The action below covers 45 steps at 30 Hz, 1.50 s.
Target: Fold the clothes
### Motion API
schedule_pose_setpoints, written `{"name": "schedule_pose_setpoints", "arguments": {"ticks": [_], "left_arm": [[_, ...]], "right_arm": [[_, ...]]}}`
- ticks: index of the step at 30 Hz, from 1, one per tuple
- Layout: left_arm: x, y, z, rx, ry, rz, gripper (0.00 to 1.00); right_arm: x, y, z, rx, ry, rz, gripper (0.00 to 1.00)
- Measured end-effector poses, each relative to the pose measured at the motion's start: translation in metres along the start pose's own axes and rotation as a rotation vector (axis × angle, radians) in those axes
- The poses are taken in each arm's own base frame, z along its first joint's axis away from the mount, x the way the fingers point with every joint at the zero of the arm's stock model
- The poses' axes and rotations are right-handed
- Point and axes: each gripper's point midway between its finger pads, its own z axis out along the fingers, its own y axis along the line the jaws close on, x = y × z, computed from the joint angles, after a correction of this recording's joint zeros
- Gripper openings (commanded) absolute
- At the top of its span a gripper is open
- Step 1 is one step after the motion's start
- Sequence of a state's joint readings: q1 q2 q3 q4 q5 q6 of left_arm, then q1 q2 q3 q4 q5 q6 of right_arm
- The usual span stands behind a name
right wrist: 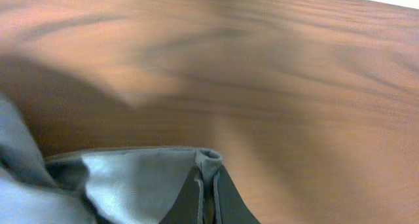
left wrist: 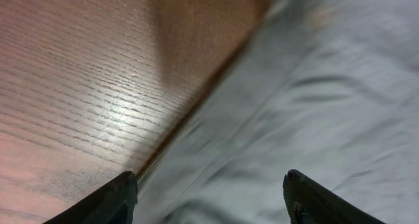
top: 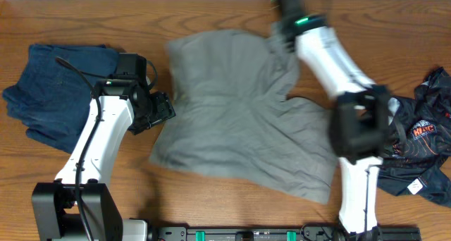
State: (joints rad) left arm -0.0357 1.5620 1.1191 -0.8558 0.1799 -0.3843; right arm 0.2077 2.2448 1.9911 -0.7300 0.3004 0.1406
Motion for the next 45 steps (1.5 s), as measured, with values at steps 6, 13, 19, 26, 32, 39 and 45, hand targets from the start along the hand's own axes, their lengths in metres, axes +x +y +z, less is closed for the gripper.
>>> {"name": "schedule_pose_setpoints", "arguments": {"ticks": [6, 13, 19, 26, 32, 39, 45], "left_arm": [[0.0, 0.0, 0.0, 0.0, 0.0, 0.0, 0.73], [0.001, 0.0, 0.0, -0.001, 0.003, 0.0, 0.74], [0.009, 0.004, 0.0, -0.017, 0.035, -0.005, 0.9], [0.02, 0.011, 0.009, -0.033, 0.067, -0.01, 0.92], [0.033, 0.015, 0.042, 0.008, 0.067, -0.009, 0.93], [0.019, -0.009, 0.065, 0.178, -0.04, 0.022, 0.93], [0.007, -0.033, 0.062, 0.269, -0.103, 0.062, 0.72]], "right_arm": [[0.041, -0.115, -0.016, 0.178, 0.2, 0.263, 0.53], [0.111, -0.139, -0.028, 0.207, 0.496, 0.323, 0.54], [0.142, -0.142, -0.045, 0.174, 0.651, 0.366, 0.57], [0.145, -0.137, -0.072, 0.062, 0.699, 0.441, 0.6], [0.134, -0.125, -0.092, -0.043, 0.672, 0.441, 0.61], [0.121, -0.12, -0.084, -0.087, 0.61, 0.439, 0.6], [0.118, -0.119, -0.082, -0.098, 0.598, 0.442, 0.6]]}}
